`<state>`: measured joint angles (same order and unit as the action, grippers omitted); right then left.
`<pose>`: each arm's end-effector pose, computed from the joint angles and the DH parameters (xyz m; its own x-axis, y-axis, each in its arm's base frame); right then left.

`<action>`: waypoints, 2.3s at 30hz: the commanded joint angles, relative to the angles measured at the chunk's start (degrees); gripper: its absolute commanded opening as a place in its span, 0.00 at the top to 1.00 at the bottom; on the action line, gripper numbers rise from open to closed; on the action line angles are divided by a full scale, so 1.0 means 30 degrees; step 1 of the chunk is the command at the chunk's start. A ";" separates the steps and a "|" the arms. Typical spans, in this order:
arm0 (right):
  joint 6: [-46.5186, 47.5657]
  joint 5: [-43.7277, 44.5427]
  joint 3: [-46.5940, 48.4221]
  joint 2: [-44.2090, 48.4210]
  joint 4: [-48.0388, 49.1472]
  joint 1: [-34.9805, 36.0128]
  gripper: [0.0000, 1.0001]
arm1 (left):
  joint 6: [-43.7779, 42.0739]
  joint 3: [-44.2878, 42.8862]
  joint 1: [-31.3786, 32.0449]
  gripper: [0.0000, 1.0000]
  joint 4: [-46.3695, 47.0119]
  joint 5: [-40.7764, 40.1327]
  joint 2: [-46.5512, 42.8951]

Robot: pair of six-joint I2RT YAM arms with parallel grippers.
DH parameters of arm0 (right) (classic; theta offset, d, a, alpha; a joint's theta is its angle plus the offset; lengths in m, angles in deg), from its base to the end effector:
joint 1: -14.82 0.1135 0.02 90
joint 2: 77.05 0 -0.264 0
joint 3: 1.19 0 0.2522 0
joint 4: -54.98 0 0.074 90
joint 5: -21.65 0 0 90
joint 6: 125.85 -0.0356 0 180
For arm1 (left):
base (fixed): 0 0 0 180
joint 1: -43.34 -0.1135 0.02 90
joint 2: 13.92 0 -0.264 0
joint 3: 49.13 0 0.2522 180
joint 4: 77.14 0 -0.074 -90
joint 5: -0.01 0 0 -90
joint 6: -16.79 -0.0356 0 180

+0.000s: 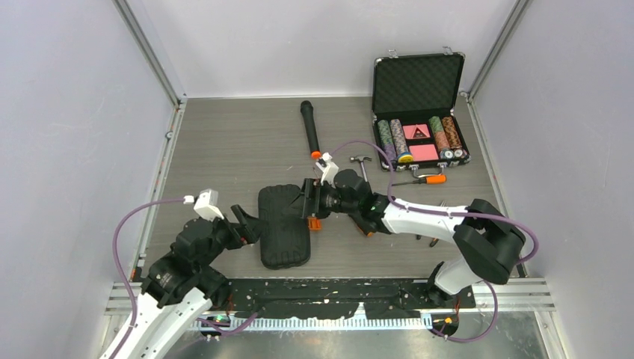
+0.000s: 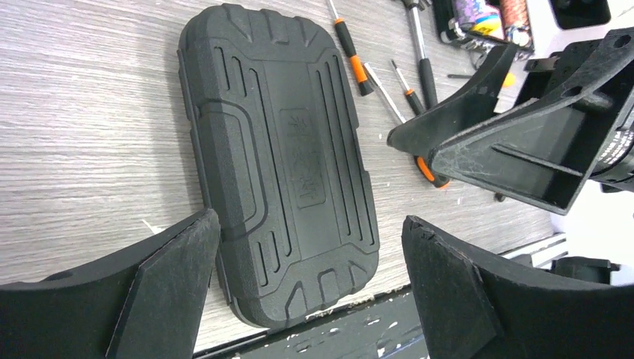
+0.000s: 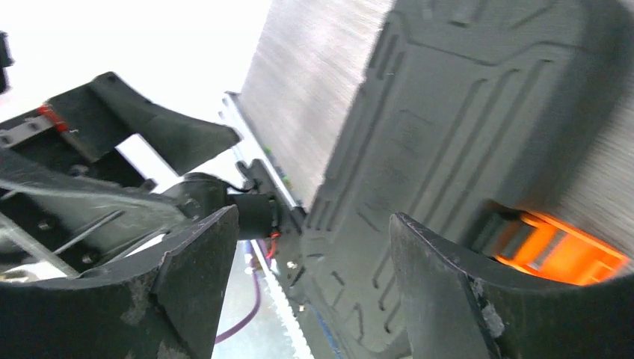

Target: Pack the tool kit

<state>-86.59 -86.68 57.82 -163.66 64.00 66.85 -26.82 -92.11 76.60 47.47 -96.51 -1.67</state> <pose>0.1942 0.2671 0.2258 -0.8455 0.1113 -0.5223 -0.4379 0.4154 0.7973 0.0676 -0.0395 0.2528 -0.5727 -0.4847 -0.6611 0.0637 0.7777 -0.6253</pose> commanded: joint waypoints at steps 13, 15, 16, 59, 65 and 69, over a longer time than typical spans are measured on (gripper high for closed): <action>0.6400 0.6385 -0.2117 0.1916 -0.4949 -0.2227 0.47 | -0.2125 -0.8805 0.6761 0.00 -0.3840 -0.8165 1.3542; 0.6649 0.5627 -0.1954 0.1133 -0.4701 -0.2212 0.51 | -0.1846 -0.9201 0.7171 0.00 -0.3947 -0.8703 1.4962; 0.6684 0.5473 -0.1898 0.0894 -0.4610 -0.2201 0.52 | -0.1728 -0.9326 0.7296 0.00 -0.3949 -0.8732 1.5450; 0.2237 -0.2674 -0.3228 -0.2539 0.6414 -0.2768 0.25 | 0.1780 0.5928 -0.5224 0.39 1.2290 0.7208 1.0828; 0.1586 -0.2885 -0.2985 -0.3263 0.6284 -0.2757 0.21 | 0.2664 0.5726 -0.5217 0.39 1.4436 0.8359 1.1719; 0.1094 -0.3295 -0.3078 -0.2993 0.6684 -0.2754 0.21 | 0.3750 0.5898 -0.5198 0.39 1.6254 0.9147 1.2655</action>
<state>-80.58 -93.52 46.76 -173.47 78.95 57.93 -19.37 -75.56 60.64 88.85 -74.96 33.94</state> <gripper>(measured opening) 0.792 0.614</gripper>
